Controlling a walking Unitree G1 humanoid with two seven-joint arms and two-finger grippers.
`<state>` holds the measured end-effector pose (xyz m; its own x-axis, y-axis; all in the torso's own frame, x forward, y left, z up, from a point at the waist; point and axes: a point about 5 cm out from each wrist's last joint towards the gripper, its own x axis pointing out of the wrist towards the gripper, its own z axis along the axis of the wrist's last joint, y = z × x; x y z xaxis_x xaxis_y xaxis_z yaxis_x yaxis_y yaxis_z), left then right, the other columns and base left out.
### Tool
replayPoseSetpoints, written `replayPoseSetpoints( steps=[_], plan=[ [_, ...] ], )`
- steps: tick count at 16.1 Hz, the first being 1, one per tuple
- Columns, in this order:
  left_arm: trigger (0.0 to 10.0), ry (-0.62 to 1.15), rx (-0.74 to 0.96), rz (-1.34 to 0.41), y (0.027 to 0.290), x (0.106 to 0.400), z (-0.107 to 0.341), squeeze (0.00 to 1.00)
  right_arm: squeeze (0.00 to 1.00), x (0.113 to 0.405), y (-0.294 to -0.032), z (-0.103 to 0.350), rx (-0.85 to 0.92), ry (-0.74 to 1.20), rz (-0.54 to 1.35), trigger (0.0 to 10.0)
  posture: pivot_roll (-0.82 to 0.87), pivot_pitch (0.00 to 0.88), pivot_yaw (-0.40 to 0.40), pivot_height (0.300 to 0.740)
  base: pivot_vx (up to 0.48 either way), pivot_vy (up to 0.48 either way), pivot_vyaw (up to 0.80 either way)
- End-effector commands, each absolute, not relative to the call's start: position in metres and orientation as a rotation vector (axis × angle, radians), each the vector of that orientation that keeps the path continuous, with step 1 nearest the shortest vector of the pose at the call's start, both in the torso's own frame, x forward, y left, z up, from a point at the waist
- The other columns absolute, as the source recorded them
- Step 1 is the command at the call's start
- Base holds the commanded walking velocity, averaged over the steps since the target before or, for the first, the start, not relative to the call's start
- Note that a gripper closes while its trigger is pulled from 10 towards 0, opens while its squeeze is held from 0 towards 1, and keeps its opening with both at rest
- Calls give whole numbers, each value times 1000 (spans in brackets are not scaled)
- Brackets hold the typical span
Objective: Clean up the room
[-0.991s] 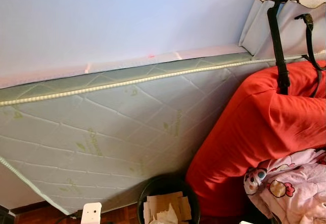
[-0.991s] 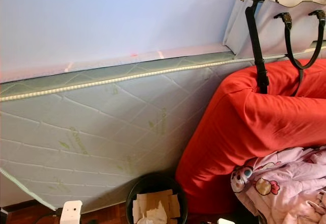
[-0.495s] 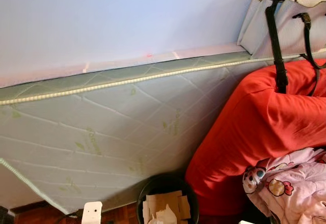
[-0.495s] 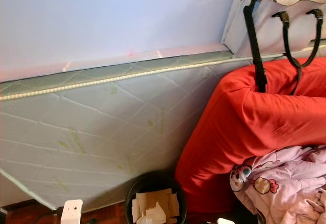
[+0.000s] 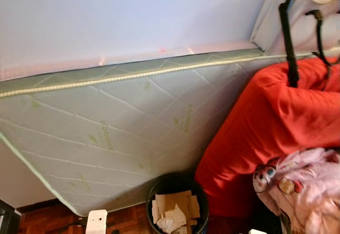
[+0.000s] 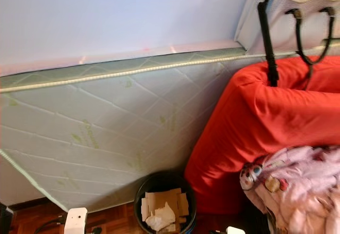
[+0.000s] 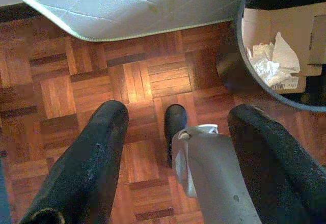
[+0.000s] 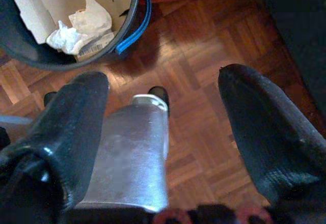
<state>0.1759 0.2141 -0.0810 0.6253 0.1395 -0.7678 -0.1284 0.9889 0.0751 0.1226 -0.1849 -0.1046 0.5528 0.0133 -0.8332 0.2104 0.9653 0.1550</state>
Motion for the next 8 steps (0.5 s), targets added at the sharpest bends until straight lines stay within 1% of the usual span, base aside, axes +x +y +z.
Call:
replayPoseSetpoints(
  steps=[1,3,8],
  plan=[
    [10000,903,25,146,213,173,-83,0,0,122,-187,-105,238,986,-120,10000,73,0,-45,740,-270,0,0],
    [10000,902,28,142,213,173,-83,0,0,123,-186,-104,232,986,-102,10000,62,0,-41,740,-270,0,0],
    [10000,909,40,134,212,172,-84,0,0,122,-186,-105,230,993,-104,10000,62,0,-36,740,0,0,0]
  ],
)
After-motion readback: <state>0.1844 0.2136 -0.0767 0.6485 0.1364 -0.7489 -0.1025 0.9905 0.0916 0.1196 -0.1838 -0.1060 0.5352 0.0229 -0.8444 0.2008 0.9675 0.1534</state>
